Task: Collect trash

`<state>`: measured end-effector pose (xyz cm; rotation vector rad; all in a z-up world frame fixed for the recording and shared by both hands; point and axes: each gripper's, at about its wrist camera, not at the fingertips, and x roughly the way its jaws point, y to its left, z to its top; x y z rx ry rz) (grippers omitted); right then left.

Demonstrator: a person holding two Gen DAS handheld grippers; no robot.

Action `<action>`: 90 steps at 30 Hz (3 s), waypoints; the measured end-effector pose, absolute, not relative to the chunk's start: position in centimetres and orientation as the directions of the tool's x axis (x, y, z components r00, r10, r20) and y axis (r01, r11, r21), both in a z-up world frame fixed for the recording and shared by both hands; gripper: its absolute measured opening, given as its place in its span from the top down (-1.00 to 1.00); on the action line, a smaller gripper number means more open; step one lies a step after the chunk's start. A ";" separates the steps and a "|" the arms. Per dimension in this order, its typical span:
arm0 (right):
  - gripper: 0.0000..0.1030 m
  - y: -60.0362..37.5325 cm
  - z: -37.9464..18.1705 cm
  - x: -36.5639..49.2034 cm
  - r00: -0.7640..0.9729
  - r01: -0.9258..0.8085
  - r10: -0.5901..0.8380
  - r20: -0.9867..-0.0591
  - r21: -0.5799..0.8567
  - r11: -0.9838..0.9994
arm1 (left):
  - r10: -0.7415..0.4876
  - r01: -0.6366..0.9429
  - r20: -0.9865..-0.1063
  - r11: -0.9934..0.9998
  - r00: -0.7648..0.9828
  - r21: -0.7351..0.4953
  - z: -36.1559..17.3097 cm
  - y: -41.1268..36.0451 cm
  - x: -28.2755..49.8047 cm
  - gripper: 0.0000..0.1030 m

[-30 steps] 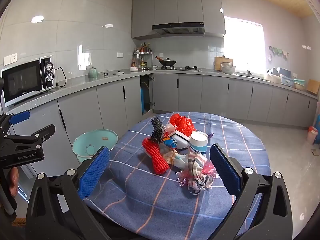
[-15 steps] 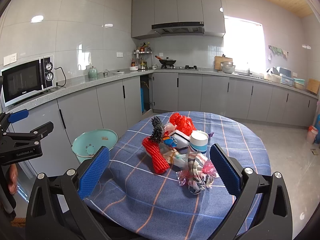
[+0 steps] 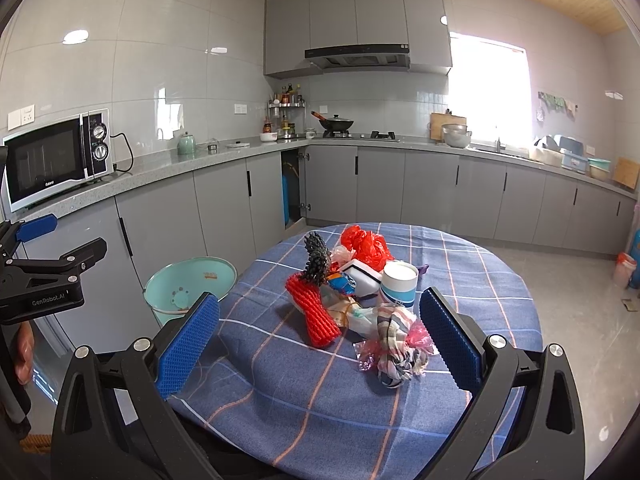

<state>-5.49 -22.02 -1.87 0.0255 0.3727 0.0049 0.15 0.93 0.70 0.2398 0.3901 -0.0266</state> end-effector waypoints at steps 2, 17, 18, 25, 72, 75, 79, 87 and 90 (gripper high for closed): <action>-0.91 -22.0 -1.9 -5.5 0.932 0.001 0.008 -0.363 0.024 1.000 | 0.021 0.070 -0.379 0.972 0.925 0.226 0.7 0.9 0.2 -0.90; -0.91 -21.8 -2.1 -5.6 0.931 -0.002 0.011 -0.364 0.025 1.000 | 0.024 0.066 -0.378 0.972 0.925 0.224 0.8 1.2 0.1 -0.89; -0.91 -21.8 -2.1 -5.6 0.931 -0.002 0.011 -0.364 0.025 1.000 | 0.024 0.067 -0.378 0.972 0.925 0.225 0.8 1.1 0.1 -0.89; -0.91 -21.8 -2.0 -5.6 0.932 -0.002 0.010 -0.363 0.025 1.000 | 0.024 0.066 -0.376 0.972 0.926 0.224 0.8 1.2 0.1 -0.90; -0.89 -31.0 -10.7 2.0 0.845 0.194 -0.159 -0.510 0.017 0.981 | -0.020 0.163 -0.491 0.955 0.871 0.249 -6.2 -5.0 8.9 -0.89; -0.83 -31.5 -11.6 2.6 0.837 0.191 -0.150 -0.526 0.024 0.981 | -0.024 0.175 -0.501 0.950 0.865 0.258 -7.2 -6.1 9.6 -0.89; -0.55 -31.2 -12.3 3.0 0.828 0.157 -0.106 -0.551 0.047 0.986 | -0.018 0.175 -0.515 0.950 0.857 0.259 -8.0 -6.4 10.4 -0.89; 0.30 -30.3 -14.3 4.3 0.777 0.081 -0.026 -0.629 0.058 0.995 | -0.013 0.176 -0.525 0.949 0.851 0.261 -8.4 -6.3 10.6 -0.89; 0.61 -29.8 -14.4 4.2 0.776 0.037 0.017 -0.630 0.072 0.997 | -0.026 0.184 -0.519 0.949 0.854 0.255 -8.0 -6.5 10.5 -0.89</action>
